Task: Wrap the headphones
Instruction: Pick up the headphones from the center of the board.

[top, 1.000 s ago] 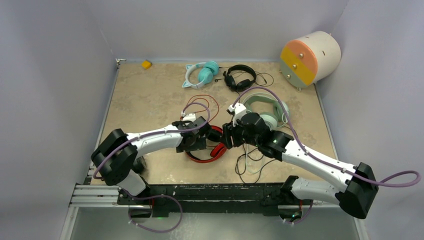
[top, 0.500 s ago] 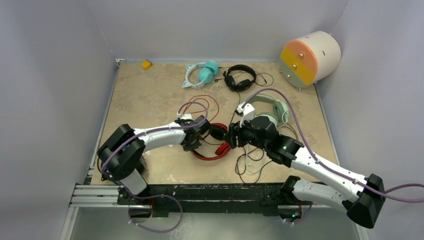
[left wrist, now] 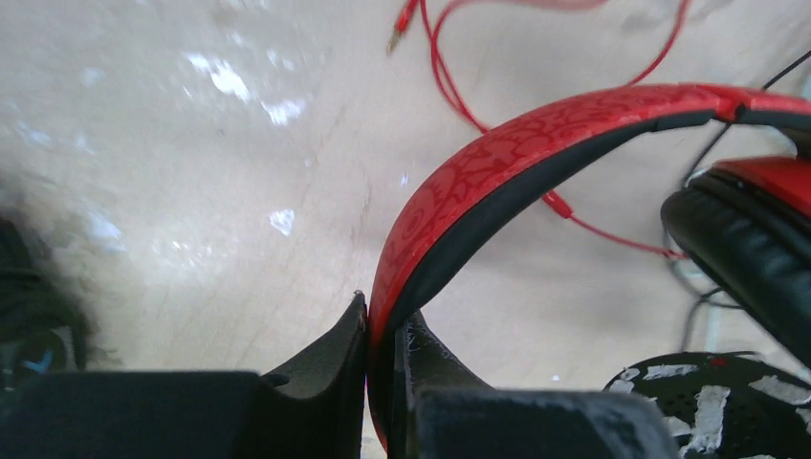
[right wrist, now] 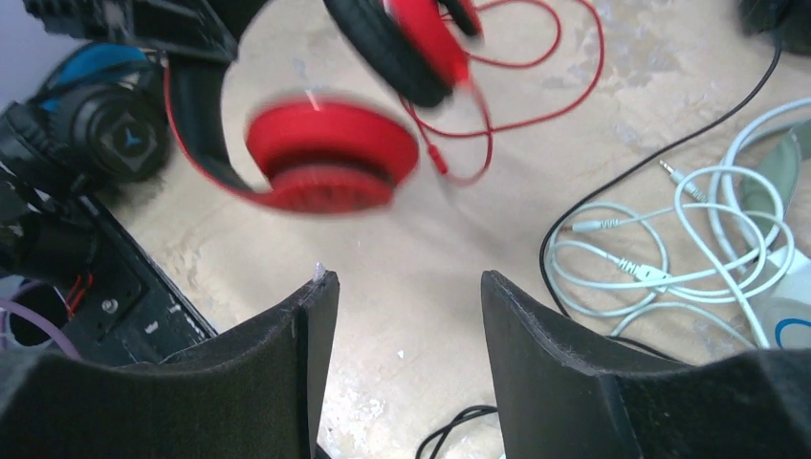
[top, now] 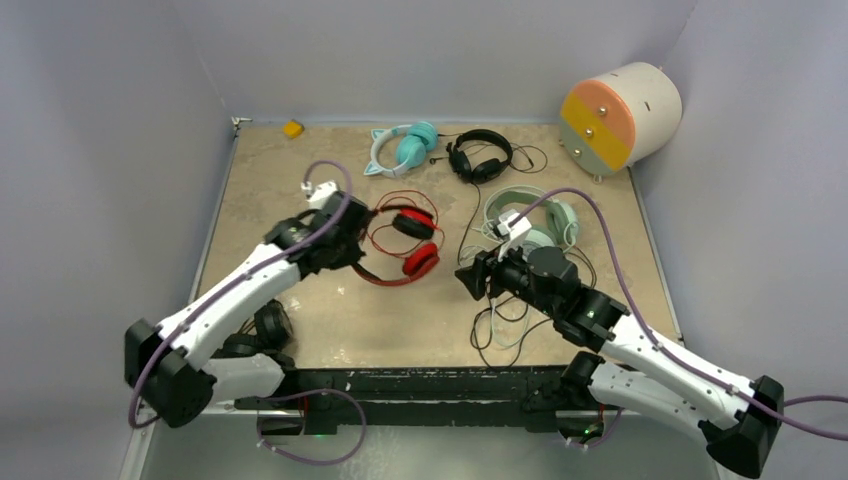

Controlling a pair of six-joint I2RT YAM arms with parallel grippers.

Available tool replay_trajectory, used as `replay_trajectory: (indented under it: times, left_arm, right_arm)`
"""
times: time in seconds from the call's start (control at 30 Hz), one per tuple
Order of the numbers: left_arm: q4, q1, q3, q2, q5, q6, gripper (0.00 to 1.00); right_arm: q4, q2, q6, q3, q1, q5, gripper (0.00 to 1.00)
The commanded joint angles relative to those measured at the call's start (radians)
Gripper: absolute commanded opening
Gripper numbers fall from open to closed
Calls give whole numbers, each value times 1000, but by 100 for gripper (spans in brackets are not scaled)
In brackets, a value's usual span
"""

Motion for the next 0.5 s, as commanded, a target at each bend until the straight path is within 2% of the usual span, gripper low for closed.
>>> replay_trajectory:
  times: [0.0,0.2,0.33,0.47]
  left_arm:
    - [33,121,73,-137,142,160,0]
    - [-79,169,238,-171,142,229,0]
    - [-107,173,331,-206,191,261,0]
    - [-125,174,426,-234,270,276,0]
  right_arm:
    - [103,-50,-20,-35,-4,39,60]
    - [111,-93,-1,-60,-4,115,62]
    - [268,-171,-36,-166,-4,64,77]
    - [328,-128,-50,-167,-4,14,79]
